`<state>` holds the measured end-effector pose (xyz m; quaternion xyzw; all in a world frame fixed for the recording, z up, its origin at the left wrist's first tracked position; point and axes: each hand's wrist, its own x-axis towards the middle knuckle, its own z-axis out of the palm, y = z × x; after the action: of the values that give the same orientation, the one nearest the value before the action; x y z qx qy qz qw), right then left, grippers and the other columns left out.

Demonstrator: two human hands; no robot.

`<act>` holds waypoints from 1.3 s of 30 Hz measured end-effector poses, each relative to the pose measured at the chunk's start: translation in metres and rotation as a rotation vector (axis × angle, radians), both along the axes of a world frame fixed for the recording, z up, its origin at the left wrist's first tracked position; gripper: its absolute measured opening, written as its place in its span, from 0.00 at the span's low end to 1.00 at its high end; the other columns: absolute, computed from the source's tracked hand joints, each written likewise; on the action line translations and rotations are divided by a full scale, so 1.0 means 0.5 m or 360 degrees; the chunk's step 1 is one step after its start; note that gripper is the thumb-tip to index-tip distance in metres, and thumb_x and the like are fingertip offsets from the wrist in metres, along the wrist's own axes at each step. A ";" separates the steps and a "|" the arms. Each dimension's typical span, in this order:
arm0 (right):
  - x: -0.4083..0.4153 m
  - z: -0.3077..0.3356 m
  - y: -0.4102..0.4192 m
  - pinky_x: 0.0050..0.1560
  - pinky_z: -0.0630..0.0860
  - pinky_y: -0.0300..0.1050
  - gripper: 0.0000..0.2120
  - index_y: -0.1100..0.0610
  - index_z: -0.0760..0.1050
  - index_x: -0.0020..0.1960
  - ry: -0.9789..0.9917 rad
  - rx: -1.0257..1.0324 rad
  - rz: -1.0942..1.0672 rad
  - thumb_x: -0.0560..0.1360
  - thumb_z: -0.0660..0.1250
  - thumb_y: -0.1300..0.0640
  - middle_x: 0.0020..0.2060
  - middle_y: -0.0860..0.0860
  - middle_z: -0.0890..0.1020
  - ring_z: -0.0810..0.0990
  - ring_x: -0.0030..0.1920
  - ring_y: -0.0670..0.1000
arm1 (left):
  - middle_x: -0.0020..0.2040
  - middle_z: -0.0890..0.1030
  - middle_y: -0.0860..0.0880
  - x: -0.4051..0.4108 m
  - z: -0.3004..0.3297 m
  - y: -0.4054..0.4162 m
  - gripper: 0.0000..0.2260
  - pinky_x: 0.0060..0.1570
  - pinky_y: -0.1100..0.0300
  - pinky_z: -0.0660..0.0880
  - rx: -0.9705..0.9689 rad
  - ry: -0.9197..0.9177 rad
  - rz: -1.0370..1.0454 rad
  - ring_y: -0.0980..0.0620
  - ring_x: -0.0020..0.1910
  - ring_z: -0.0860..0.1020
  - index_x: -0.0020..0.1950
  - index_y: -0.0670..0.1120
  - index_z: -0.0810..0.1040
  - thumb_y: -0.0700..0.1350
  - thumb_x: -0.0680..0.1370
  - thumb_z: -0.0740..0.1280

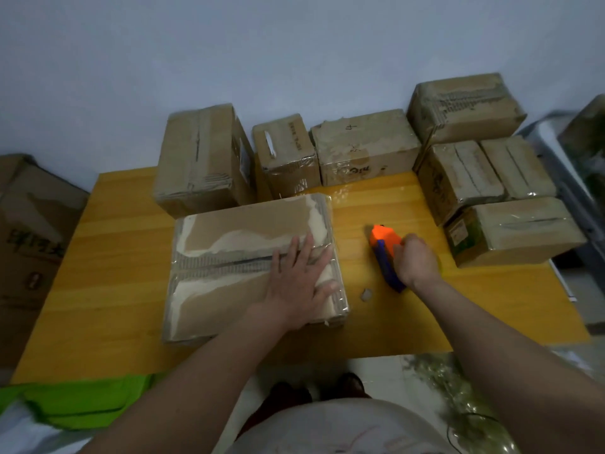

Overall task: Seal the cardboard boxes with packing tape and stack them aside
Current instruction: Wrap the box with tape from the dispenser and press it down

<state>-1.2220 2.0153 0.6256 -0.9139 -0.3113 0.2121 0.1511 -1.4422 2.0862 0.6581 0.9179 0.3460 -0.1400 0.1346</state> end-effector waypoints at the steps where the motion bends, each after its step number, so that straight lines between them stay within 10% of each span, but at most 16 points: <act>1: -0.015 0.016 0.003 0.53 0.68 0.52 0.12 0.67 0.73 0.55 -0.0071 0.0239 -0.0010 0.80 0.58 0.59 0.54 0.65 0.78 0.75 0.56 0.64 | 0.78 0.34 0.48 -0.001 0.000 0.001 0.29 0.74 0.41 0.36 -0.0001 -0.0008 -0.0011 0.46 0.76 0.32 0.79 0.57 0.38 0.62 0.81 0.45; 5: -0.130 0.078 0.013 0.50 0.68 0.48 0.10 0.65 0.77 0.49 -0.0103 0.0930 0.0317 0.80 0.59 0.61 0.45 0.61 0.79 0.78 0.48 0.62 | 0.78 0.34 0.48 -0.018 -0.004 0.010 0.30 0.76 0.47 0.36 -0.0014 -0.0086 -0.0012 0.51 0.76 0.32 0.79 0.46 0.36 0.58 0.83 0.44; 10: -0.244 0.073 0.037 0.69 0.62 0.46 0.22 0.61 0.59 0.74 0.0270 0.0501 0.0460 0.81 0.55 0.61 0.72 0.59 0.65 0.63 0.73 0.56 | 0.78 0.33 0.46 -0.042 0.002 0.026 0.29 0.76 0.52 0.36 -0.0012 -0.0073 -0.0157 0.51 0.76 0.31 0.79 0.44 0.36 0.55 0.84 0.44; 14: -0.235 0.081 0.061 0.52 0.69 0.47 0.19 0.61 0.62 0.69 0.0590 0.0491 0.0184 0.80 0.57 0.59 0.58 0.59 0.77 0.75 0.59 0.60 | 0.78 0.32 0.47 -0.042 0.003 0.034 0.29 0.76 0.51 0.36 -0.0038 -0.0045 -0.0204 0.51 0.75 0.30 0.79 0.48 0.36 0.56 0.84 0.45; 21: -0.208 0.043 0.072 0.62 0.70 0.48 0.25 0.64 0.70 0.67 0.1065 0.0319 0.0008 0.82 0.50 0.45 0.63 0.60 0.76 0.74 0.63 0.59 | 0.75 0.26 0.47 -0.042 0.000 0.042 0.40 0.74 0.50 0.33 -0.0059 0.0134 -0.0272 0.50 0.73 0.26 0.76 0.47 0.30 0.69 0.78 0.46; 25: -0.229 0.051 0.058 0.57 0.70 0.49 0.19 0.61 0.67 0.66 0.0360 0.0349 0.0130 0.82 0.52 0.50 0.61 0.59 0.75 0.73 0.62 0.61 | 0.74 0.26 0.47 -0.056 0.008 0.052 0.42 0.70 0.56 0.30 -0.0041 0.0107 -0.0328 0.51 0.73 0.26 0.76 0.44 0.29 0.69 0.78 0.48; 28: -0.266 0.042 0.033 0.75 0.55 0.47 0.25 0.59 0.56 0.76 -0.0166 0.0404 0.0779 0.82 0.48 0.49 0.76 0.57 0.56 0.52 0.77 0.57 | 0.76 0.29 0.46 -0.064 0.009 0.057 0.38 0.71 0.56 0.30 0.0005 0.0089 -0.0385 0.51 0.74 0.28 0.77 0.44 0.32 0.66 0.80 0.46; 30: -0.260 0.031 0.030 0.75 0.40 0.44 0.32 0.59 0.47 0.78 -0.0324 0.0159 0.0927 0.79 0.38 0.42 0.77 0.55 0.43 0.38 0.77 0.52 | 0.77 0.31 0.46 -0.077 0.007 0.061 0.36 0.72 0.56 0.31 0.0050 0.0062 -0.0411 0.51 0.75 0.30 0.78 0.44 0.34 0.64 0.81 0.45; 39: -0.263 0.049 0.032 0.74 0.38 0.44 0.37 0.57 0.41 0.78 -0.0482 -0.0088 0.0938 0.75 0.31 0.37 0.77 0.53 0.39 0.36 0.76 0.50 | 0.79 0.35 0.51 -0.227 -0.002 0.099 0.34 0.71 0.56 0.34 0.0041 -0.0065 -0.0093 0.54 0.76 0.33 0.79 0.48 0.37 0.63 0.81 0.47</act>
<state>-1.3534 2.0314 0.6498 -0.8094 -0.5754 0.1169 0.0103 -1.5555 2.1355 0.6572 0.9319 0.3181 -0.1208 0.1258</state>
